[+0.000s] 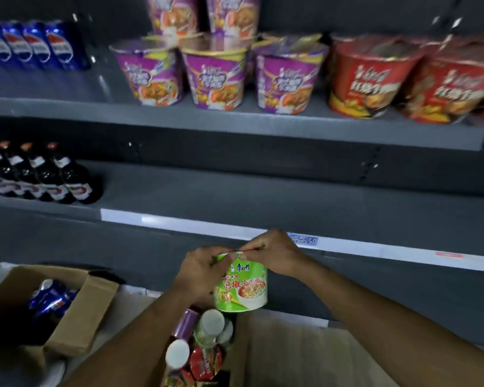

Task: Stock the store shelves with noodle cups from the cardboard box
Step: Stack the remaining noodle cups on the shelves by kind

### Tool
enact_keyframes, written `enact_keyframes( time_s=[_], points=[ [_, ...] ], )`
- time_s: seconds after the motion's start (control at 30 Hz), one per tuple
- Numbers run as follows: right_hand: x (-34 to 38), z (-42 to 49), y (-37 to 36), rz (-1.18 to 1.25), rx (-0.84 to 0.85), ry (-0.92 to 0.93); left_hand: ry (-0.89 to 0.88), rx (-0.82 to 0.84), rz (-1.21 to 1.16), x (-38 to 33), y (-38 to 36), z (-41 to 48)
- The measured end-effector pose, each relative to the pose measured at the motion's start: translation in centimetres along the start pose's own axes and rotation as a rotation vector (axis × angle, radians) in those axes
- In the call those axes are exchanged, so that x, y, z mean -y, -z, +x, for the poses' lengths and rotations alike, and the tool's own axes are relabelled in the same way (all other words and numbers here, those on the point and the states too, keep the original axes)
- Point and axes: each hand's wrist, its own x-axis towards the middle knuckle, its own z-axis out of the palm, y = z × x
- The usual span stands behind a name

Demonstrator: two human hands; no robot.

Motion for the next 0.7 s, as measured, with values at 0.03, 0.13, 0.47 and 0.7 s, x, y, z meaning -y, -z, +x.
enact_keyframes(
  time_s=[0.03,0.13,0.47,0.7],
  points=[
    [0.3,-0.5,1.6,-0.002,-0.027,-0.003,-0.031,0.008,-0.001,-1.8,-0.1,0.5],
    [0.8,-2.1,6.4,0.008,-0.093,-0.009,-0.104,0.058,0.011,-7.0,-0.9,1.7],
    [0.8,-10.8,21.0,0.012,-0.294,0.044,-0.286,0.094,0.082,-23.0,-6.5,2.3],
    [-0.1,-18.2,29.5,0.089,-0.413,0.055,-0.427,0.094,0.082,-33.1,-11.7,1.1]
  ],
)
